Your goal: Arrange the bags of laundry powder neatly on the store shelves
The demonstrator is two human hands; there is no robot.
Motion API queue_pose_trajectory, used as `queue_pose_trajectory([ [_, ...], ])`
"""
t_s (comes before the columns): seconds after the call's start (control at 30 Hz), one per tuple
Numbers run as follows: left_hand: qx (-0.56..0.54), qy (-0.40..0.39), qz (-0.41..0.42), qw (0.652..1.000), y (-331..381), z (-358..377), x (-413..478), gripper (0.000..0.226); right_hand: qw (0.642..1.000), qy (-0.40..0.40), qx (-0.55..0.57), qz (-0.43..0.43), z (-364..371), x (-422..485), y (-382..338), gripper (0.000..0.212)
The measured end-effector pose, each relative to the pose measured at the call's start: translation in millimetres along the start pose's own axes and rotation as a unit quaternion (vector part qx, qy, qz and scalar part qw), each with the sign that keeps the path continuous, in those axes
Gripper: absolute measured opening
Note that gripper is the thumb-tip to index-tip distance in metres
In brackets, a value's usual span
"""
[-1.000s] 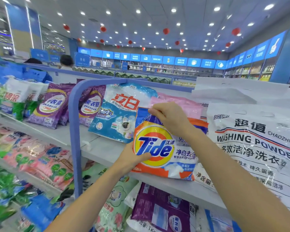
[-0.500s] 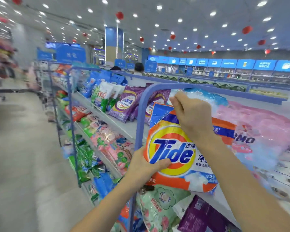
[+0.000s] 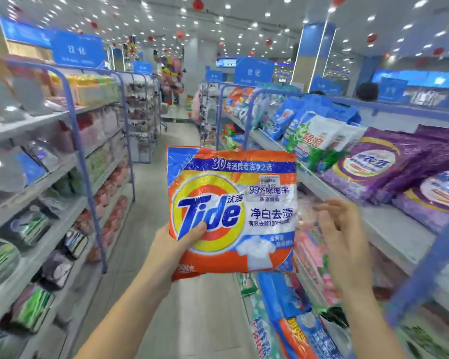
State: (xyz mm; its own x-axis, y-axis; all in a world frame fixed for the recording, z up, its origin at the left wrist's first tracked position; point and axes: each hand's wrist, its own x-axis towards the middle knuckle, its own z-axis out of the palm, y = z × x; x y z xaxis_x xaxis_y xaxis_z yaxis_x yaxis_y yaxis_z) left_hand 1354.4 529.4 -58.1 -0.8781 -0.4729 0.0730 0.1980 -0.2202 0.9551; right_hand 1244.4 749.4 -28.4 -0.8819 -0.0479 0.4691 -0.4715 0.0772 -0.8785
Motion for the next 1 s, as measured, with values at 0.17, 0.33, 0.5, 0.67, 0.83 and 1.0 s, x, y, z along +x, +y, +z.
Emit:
queue_pose_trajectory([
  [0.17,0.016,0.014,-0.006,1.000,-0.6,-79.5,82.9,0.070,0.923,-0.226,0.202,0.235,142.1,27.5,28.3,0.059],
  [0.33,0.050,0.015,-0.064,0.997,-1.0,-147.1,175.0,0.097,0.965,-0.178,0.110,0.156,240.2,41.1,95.2,0.071],
  [0.5,-0.014,-0.046,-0.159,0.986,-10.4,-198.3,259.2,0.077,0.955,-0.171,0.126,0.206,318.3,88.7,135.8,0.017],
  [0.67,-0.035,-0.043,-0.148,0.987,-37.0,-225.2,351.6,0.095,0.952,-0.172,0.107,0.229,380.8,157.9,189.9,0.018],
  [0.83,0.017,-0.004,-0.110,0.994,-52.6,-224.0,467.8,0.065,0.943,-0.186,0.137,0.240,441.1,263.0,239.8,0.018],
  [1.0,0.041,0.044,-0.096,0.994,-57.5,-212.2,593.9,0.074,0.932,-0.182,0.146,0.278,498.5,377.8,288.0,0.021],
])
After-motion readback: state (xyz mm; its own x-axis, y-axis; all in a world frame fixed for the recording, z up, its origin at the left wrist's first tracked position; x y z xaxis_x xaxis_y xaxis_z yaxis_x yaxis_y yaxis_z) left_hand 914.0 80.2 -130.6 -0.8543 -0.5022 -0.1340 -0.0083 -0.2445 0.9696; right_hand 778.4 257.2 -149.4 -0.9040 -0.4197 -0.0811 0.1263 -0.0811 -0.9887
